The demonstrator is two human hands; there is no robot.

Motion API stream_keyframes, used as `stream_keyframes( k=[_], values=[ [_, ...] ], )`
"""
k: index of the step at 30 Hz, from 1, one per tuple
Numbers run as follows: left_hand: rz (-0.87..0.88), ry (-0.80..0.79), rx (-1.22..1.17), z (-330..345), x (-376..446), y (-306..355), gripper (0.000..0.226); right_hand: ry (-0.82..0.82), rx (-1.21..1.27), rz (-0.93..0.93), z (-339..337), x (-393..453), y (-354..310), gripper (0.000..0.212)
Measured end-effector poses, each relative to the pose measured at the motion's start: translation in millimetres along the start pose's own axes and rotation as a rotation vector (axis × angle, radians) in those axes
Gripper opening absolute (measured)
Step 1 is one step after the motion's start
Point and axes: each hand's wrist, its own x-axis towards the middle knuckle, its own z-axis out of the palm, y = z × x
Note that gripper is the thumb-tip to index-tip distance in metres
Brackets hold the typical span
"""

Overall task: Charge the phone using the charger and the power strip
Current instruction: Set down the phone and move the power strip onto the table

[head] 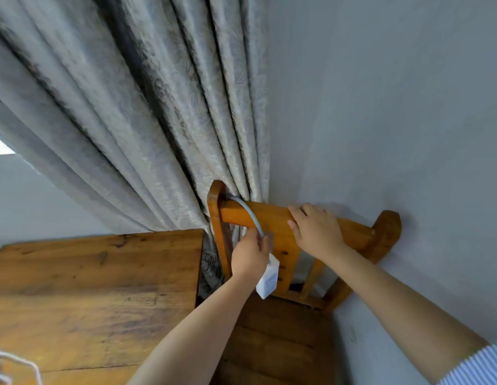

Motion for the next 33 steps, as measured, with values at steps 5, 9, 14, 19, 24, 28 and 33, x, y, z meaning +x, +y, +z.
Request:
stream_keyframes(
  k=[5, 9, 14, 19, 24, 28, 33],
  values=[
    [0.039, 0.168, 0.016, -21.3, -3.0, 2.3, 0.020, 0.011, -0.011, -0.019, 1.1, -1.3, 0.5, 0.036],
    [0.139, 0.254, 0.074, -53.1, 6.9, 12.5, 0.019, 0.011, -0.001, -0.015, 0.1, -1.6, -1.7, 0.037],
    [0.111, 0.351, 0.062, -83.3, 27.4, 25.4, 0.021, 0.015, -0.011, -0.003, 2.4, -2.5, -0.9, 0.037],
    [0.077, 0.381, 0.102, -112.2, 19.7, 5.0, 0.025, 0.035, -0.009, 0.036, 5.1, -1.9, -3.1, 0.037],
    [0.065, 0.381, 0.144, -142.1, -0.4, -16.9, 0.021, 0.088, 0.070, 0.078, -0.3, -3.0, -24.6, 0.036],
    [0.125, 0.342, 0.125, -166.3, -29.7, -40.9, 0.020, 0.113, 0.288, -0.143, -6.8, -1.1, -75.2, 0.039],
    [0.123, 0.163, 0.021, -202.4, -79.8, -70.3, 0.025, -0.022, 0.492, -0.341, -19.1, 10.9, -148.5, 0.053]
  ],
)
